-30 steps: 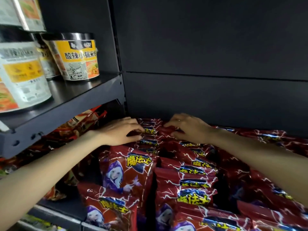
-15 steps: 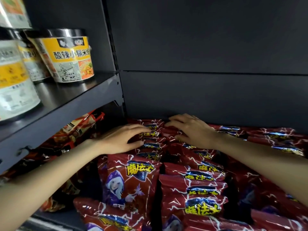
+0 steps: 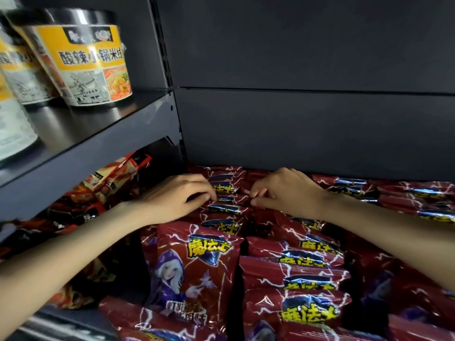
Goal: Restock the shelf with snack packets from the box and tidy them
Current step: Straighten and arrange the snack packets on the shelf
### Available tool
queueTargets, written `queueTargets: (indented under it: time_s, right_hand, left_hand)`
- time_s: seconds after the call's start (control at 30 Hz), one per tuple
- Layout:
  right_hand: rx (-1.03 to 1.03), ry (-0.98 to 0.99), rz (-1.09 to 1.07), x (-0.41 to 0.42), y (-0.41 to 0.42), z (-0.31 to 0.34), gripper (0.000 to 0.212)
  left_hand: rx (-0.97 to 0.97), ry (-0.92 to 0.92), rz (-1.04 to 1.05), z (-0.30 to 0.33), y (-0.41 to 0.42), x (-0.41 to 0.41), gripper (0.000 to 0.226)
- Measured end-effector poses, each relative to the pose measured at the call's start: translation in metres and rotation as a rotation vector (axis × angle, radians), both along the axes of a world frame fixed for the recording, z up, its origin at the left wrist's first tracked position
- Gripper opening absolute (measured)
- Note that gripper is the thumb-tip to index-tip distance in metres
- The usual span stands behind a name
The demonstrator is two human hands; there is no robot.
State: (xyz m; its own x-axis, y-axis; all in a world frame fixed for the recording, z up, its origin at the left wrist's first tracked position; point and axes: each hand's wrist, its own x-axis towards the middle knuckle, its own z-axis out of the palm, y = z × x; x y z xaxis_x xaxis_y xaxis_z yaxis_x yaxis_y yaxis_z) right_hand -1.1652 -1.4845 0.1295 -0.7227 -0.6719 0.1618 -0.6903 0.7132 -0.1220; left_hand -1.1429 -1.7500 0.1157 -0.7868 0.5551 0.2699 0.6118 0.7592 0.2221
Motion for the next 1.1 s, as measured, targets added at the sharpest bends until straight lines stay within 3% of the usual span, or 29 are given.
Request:
queueTargets:
  time_s: [0.13, 0.23, 0.37, 0.43, 0.57, 0.7, 0.8, 0.9, 1.1]
  right_hand:
    - [0.032, 0.013, -0.043, 0.0, -0.021, 0.004, 0.029]
    - [0.023, 0.033, -0.056, -0.001, -0.035, 0.004, 0.024]
    - [0.01, 0.077, -0.052, 0.0, -0.045, 0.0, 0.015]
    - [0.019, 0.12, -0.066, -0.001, -0.047, -0.003, 0.015]
    - [-0.045, 0.077, -0.087, -0.001, -0.039, 0.007, 0.017]
    - [-0.124, 0.037, -0.069, 0.003, 0.012, 0.033, 0.008]
    - [0.016, -0.043, -0.062, 0.011, 0.049, 0.037, 0.006]
    - [0.148, -0.073, -0.075, 0.014, 0.057, 0.028, 0.013]
    - [0.305, 0.203, -0.022, 0.02, 0.034, 0.012, 0.031]
  left_hand:
    - [0.025, -0.071, 0.086, 0.008, 0.0, -0.008, 0.019]
    - [-0.097, -0.14, 0.093, 0.015, -0.001, -0.012, 0.03]
    - [-0.32, 0.102, 0.141, 0.015, -0.004, -0.015, 0.024]
    - [-0.26, 0.158, 0.155, 0.009, -0.003, -0.017, 0.023]
    - [-0.165, 0.092, 0.153, 0.005, 0.0, -0.018, 0.027]
    - [-0.206, 0.129, 0.122, 0.011, 0.001, -0.014, 0.027]
    - [-0.16, 0.216, 0.023, 0.016, 0.014, -0.006, 0.021]
    - [-0.173, 0.101, -0.09, 0.018, 0.032, -0.003, 0.016]
    - [-0.265, -0.064, -0.153, 0.015, 0.037, 0.004, 0.04]
